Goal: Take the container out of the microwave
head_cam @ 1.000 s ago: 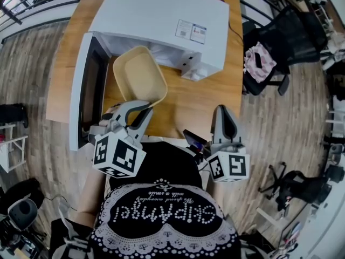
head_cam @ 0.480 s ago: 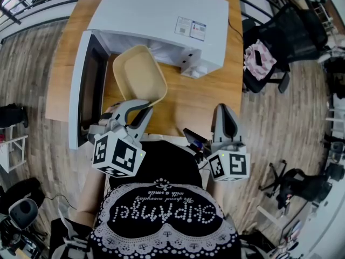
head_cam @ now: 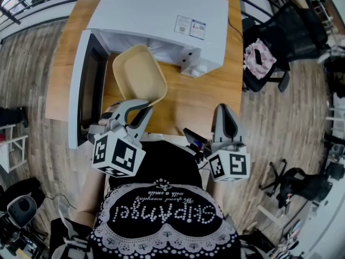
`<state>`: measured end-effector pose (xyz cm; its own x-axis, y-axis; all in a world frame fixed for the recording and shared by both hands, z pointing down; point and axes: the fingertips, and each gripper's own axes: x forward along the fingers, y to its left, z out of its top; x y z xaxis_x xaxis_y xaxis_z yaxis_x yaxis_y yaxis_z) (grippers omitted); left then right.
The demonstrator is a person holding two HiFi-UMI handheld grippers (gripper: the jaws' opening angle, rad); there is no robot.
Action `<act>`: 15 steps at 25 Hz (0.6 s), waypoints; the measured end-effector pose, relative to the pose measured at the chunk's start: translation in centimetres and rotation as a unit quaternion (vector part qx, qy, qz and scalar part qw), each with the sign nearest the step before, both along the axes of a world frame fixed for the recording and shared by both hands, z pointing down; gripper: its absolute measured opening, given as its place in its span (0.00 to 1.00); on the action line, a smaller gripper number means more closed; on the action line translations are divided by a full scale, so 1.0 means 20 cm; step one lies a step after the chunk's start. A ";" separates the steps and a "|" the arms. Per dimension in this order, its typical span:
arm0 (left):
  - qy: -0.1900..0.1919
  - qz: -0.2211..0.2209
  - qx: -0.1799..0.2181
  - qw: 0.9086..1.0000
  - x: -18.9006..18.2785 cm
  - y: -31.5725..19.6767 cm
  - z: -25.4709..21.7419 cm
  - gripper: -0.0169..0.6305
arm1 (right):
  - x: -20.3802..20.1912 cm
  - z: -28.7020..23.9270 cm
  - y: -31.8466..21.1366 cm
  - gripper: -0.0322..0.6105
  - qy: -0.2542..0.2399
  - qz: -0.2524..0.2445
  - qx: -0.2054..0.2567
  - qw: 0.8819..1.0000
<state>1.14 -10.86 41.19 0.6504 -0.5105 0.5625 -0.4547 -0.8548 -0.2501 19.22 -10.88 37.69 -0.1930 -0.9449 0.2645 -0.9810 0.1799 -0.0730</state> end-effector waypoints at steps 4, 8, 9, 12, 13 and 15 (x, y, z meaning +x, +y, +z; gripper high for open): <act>-0.001 -0.001 0.001 1.000 0.00 0.00 0.00 0.09 | 0.00 0.00 0.00 0.11 0.000 0.001 -0.001 1.000; 0.000 -0.002 0.003 1.000 -0.01 -0.01 0.00 0.09 | 0.00 0.01 0.00 0.11 0.002 -0.001 -0.001 1.000; 0.000 -0.002 0.003 1.000 -0.01 -0.01 0.00 0.09 | -0.01 0.01 0.00 0.11 0.004 -0.003 -0.003 1.000; 0.001 -0.004 0.003 1.000 -0.01 -0.01 0.00 0.09 | -0.02 0.01 0.00 0.11 0.008 -0.009 -0.007 1.000; 0.001 -0.004 0.003 1.000 -0.01 -0.01 0.00 0.09 | -0.02 0.01 0.00 0.11 0.008 -0.009 -0.007 1.000; 0.001 -0.005 0.002 1.000 -0.01 -0.01 -0.01 0.09 | -0.02 0.01 -0.01 0.11 0.009 -0.010 -0.008 1.000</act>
